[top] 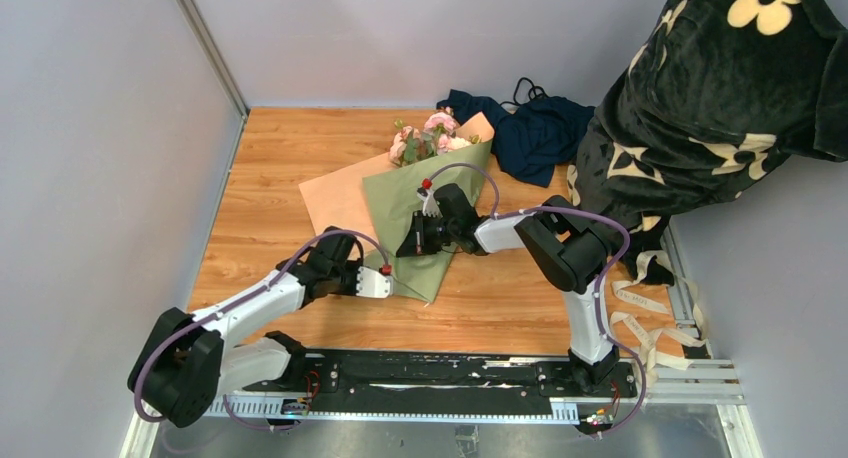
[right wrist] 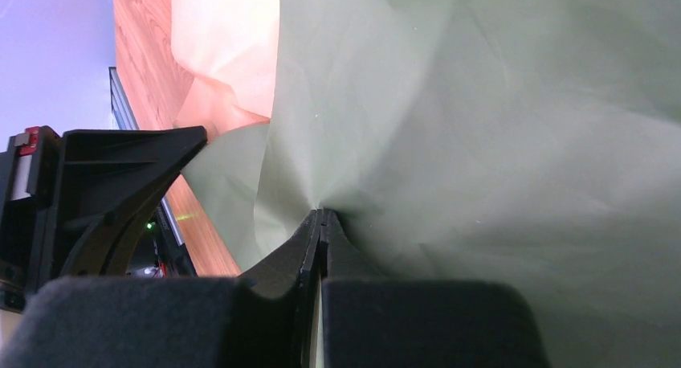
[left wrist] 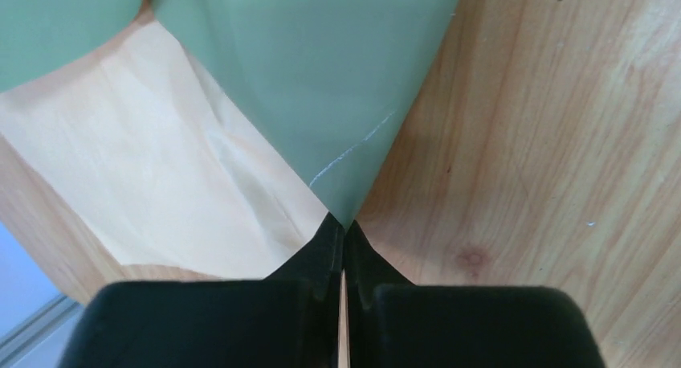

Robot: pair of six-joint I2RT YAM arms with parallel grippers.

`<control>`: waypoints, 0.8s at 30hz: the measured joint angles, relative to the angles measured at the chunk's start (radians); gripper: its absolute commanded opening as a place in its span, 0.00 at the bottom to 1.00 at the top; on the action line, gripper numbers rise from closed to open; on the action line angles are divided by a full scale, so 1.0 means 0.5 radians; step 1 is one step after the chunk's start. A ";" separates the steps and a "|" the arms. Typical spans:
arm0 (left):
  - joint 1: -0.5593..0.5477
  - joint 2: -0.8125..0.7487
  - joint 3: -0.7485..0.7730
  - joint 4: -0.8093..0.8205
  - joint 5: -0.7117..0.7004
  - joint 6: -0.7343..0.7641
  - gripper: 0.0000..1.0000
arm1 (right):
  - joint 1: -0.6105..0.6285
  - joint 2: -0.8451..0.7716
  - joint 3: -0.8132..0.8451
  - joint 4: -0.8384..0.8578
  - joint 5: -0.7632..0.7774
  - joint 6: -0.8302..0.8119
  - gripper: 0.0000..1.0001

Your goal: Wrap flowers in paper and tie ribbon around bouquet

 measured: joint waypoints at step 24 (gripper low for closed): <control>-0.732 0.185 0.693 -0.089 -0.156 -0.345 0.00 | -0.016 0.102 -0.121 0.538 -0.022 0.365 0.00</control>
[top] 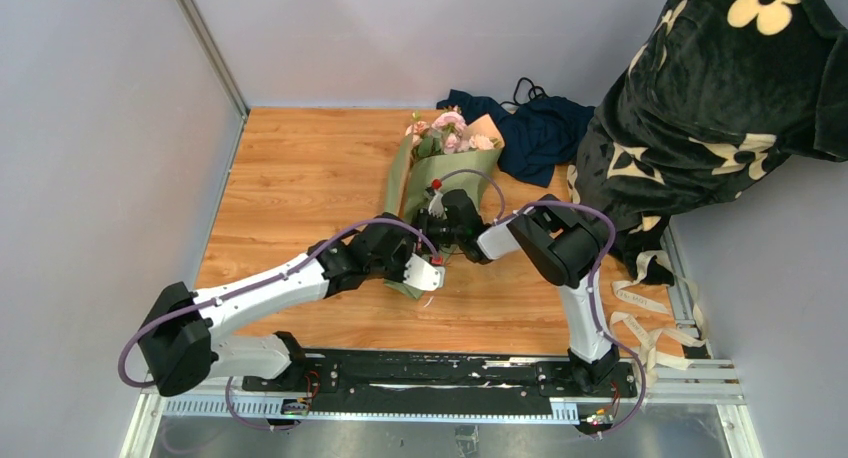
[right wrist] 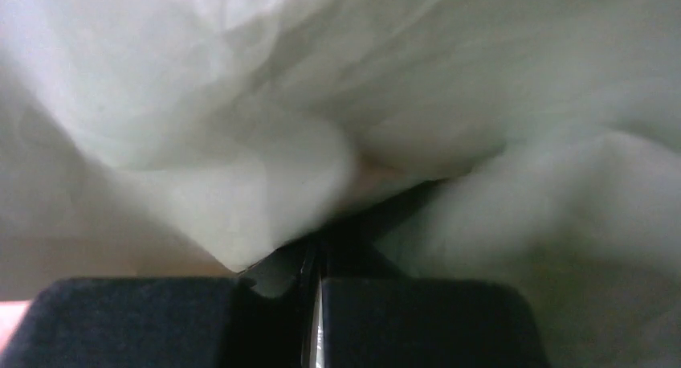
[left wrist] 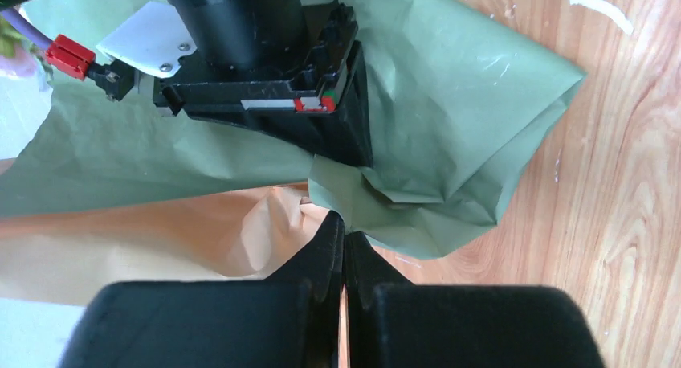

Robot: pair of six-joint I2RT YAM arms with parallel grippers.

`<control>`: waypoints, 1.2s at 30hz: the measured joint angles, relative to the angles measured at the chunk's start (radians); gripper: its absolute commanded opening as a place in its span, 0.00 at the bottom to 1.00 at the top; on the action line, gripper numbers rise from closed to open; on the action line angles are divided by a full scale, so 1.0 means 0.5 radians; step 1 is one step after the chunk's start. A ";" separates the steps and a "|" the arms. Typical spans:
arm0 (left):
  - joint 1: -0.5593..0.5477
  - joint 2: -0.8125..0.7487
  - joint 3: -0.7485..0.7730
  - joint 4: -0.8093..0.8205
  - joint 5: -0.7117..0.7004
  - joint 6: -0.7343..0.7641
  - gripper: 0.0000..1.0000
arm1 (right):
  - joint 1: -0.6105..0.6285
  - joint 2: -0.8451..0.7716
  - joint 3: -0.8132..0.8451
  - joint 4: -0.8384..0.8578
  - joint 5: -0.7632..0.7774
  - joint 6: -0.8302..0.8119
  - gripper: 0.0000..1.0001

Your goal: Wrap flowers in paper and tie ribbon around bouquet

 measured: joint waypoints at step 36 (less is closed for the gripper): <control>-0.232 0.542 -0.170 0.416 0.121 0.124 0.00 | -0.339 -1.696 -0.666 -0.964 0.835 -0.442 0.65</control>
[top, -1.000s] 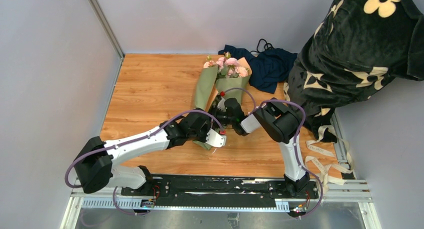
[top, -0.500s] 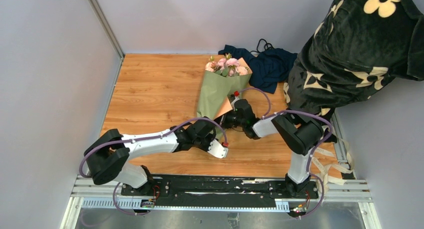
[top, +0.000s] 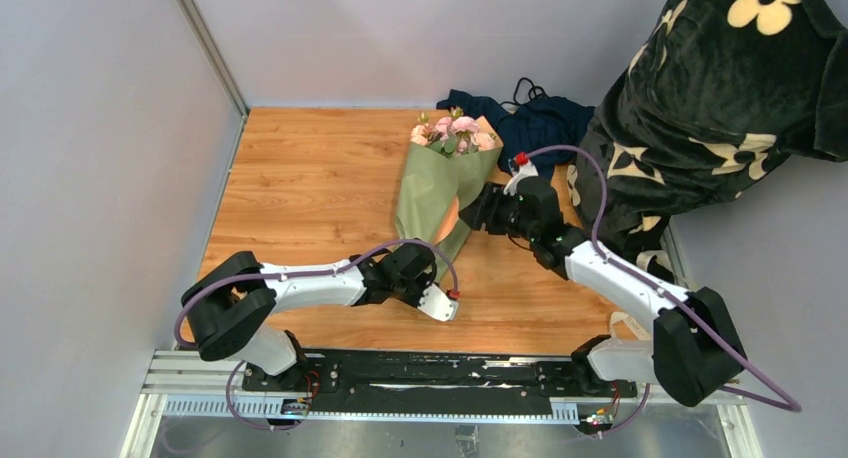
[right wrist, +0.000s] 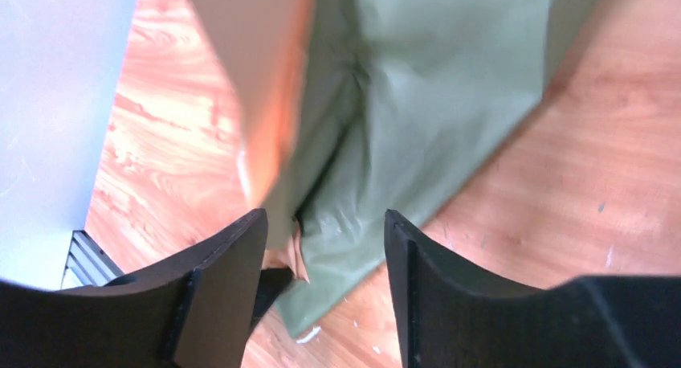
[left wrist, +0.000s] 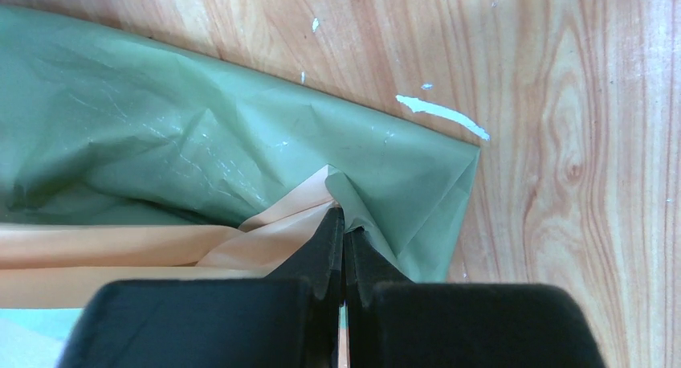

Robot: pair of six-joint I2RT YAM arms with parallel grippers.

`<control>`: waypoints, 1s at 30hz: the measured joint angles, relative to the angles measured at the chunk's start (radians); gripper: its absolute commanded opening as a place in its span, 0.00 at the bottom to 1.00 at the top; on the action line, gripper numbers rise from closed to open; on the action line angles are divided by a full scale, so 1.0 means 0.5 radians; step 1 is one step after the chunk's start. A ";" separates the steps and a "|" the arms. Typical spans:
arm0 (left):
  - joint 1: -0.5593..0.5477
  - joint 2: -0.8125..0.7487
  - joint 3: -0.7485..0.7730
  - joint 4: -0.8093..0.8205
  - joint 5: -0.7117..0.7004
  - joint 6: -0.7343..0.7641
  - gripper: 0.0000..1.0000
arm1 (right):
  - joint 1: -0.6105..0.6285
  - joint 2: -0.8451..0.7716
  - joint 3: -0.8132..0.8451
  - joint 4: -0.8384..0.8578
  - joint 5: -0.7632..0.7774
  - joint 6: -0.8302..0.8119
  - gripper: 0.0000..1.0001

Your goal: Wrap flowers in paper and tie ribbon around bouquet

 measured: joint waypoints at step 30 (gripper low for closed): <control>-0.046 0.081 0.053 -0.037 -0.072 -0.008 0.16 | -0.014 0.625 0.671 -0.198 -0.132 -0.272 0.00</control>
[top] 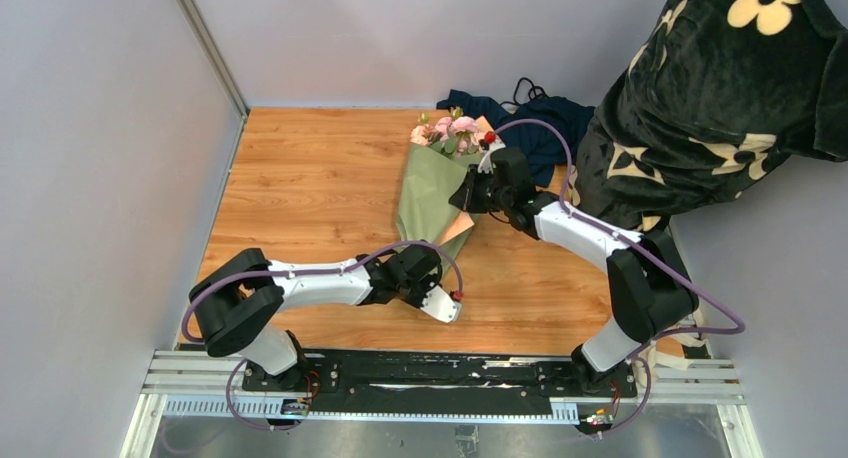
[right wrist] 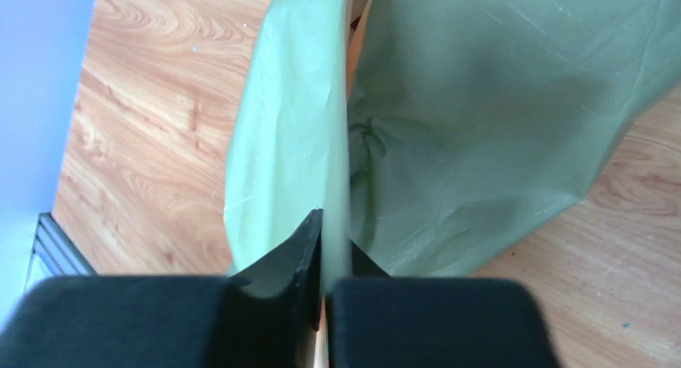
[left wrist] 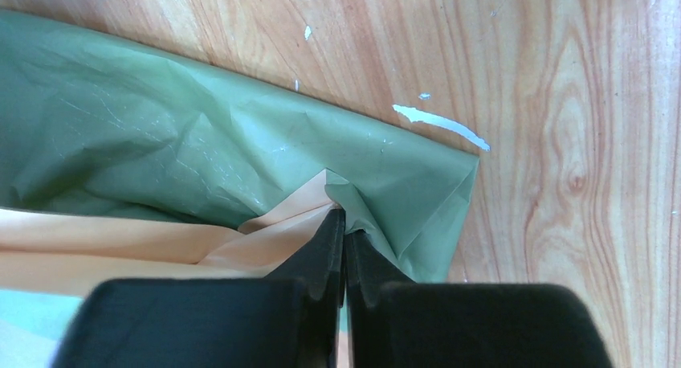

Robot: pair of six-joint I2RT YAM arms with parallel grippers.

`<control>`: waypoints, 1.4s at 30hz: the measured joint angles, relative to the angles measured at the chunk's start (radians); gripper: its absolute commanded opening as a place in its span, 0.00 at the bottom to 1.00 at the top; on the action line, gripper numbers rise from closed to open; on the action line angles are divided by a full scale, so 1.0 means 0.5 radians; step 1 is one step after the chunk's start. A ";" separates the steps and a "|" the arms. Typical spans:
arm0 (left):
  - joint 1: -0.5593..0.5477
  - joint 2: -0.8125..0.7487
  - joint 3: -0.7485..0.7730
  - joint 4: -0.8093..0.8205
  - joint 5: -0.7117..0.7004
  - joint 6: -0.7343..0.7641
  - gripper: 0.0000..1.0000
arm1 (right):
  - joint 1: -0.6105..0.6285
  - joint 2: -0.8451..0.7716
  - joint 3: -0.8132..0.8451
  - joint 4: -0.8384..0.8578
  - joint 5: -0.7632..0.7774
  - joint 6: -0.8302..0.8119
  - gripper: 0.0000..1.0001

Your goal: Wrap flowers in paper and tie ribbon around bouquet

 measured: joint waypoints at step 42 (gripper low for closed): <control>0.062 0.425 0.544 -0.108 0.329 -0.723 0.46 | -0.521 0.188 -0.273 0.413 -0.602 -0.144 0.26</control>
